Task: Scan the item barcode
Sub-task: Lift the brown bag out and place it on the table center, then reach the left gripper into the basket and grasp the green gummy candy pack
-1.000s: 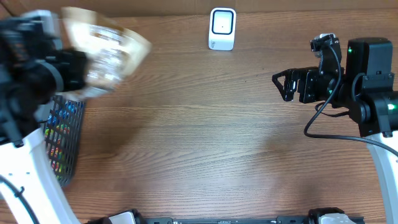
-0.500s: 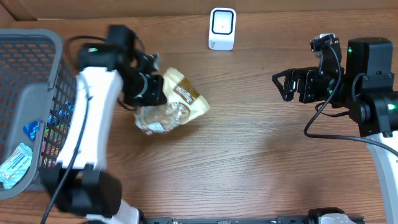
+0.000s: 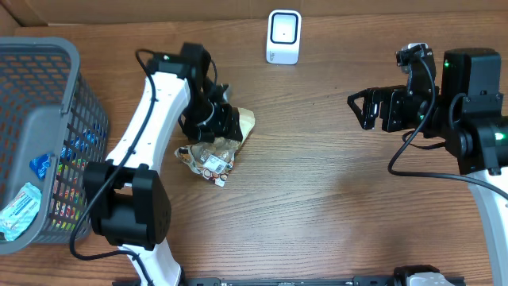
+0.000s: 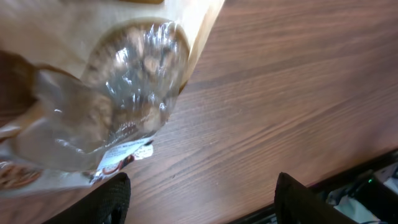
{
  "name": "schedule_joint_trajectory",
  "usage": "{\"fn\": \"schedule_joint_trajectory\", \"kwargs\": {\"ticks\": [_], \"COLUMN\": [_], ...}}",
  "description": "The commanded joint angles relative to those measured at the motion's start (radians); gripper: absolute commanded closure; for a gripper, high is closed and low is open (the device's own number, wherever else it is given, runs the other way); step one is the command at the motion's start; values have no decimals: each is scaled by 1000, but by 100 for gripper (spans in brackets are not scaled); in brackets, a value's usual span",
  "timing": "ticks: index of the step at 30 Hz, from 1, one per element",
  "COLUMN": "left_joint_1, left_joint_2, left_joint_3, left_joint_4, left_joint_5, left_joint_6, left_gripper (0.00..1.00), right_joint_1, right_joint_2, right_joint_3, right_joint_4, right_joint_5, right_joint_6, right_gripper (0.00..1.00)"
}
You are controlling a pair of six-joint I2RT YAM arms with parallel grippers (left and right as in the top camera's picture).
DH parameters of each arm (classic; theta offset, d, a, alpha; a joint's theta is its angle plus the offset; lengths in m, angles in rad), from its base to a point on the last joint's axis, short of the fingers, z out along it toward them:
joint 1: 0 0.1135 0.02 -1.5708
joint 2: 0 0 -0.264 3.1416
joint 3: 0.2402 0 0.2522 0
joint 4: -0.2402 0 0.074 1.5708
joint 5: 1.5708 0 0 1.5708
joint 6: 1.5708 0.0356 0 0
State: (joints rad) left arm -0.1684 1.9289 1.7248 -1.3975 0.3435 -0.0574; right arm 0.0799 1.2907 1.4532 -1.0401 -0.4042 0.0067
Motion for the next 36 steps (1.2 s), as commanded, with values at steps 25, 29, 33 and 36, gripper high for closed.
{"fn": "schedule_joint_trajectory", "kwargs": {"ticks": [25, 29, 33, 36], "left_joint_1": [684, 858, 961, 995], "left_joint_2": [-191, -190, -190, -190], "left_joint_3": [798, 660, 481, 331], "left_joint_4": [-292, -290, -230, -157], "left_joint_5": [-404, -403, -393, -392], "left_joint_6": [-262, -297, -306, -306], "left_gripper": [26, 25, 28, 28], "right_joint_1": [-3, -3, -3, -3], "right_joint_2": [3, 3, 3, 3], "right_joint_3": [25, 25, 25, 25], "right_joint_4": [-19, -28, -24, -15], "right_joint_5": [-10, -10, -10, -10], "right_joint_6": [-4, -4, -4, -4], "right_gripper": [0, 0, 0, 0]}}
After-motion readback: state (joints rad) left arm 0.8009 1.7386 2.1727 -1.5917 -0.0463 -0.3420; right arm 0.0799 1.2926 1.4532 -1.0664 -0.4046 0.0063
